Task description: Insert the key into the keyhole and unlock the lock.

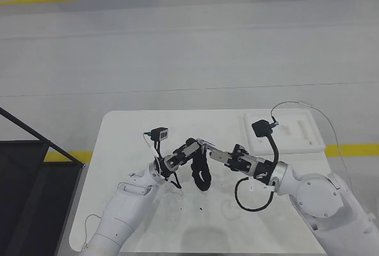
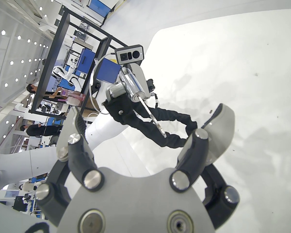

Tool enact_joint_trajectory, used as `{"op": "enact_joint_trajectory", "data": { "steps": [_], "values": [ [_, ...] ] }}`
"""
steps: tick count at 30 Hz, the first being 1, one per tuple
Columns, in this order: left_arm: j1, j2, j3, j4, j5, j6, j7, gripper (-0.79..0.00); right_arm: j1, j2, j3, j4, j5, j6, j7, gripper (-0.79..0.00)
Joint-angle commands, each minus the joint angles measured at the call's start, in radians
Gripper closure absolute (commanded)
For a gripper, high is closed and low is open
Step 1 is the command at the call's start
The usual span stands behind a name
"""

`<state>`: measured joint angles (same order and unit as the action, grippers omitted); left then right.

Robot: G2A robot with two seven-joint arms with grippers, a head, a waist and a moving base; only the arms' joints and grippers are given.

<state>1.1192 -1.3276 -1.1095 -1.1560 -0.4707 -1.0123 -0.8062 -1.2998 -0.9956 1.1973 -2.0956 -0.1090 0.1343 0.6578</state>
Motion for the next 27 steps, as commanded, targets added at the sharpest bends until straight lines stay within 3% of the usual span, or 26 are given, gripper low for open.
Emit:
{"op": "enact_joint_trajectory", "data": {
  "steps": [1,27],
  "values": [
    [0.000,0.000,0.000,0.000,0.000,0.000,0.000,0.000,-0.004,0.000,0.003,-0.011,0.002,-0.001,0.002,-0.785],
    [0.000,0.000,0.000,0.000,0.000,0.000,0.000,0.000,-0.030,-0.003,0.017,-0.097,-0.053,0.054,0.034,-0.785]
  ]
}}
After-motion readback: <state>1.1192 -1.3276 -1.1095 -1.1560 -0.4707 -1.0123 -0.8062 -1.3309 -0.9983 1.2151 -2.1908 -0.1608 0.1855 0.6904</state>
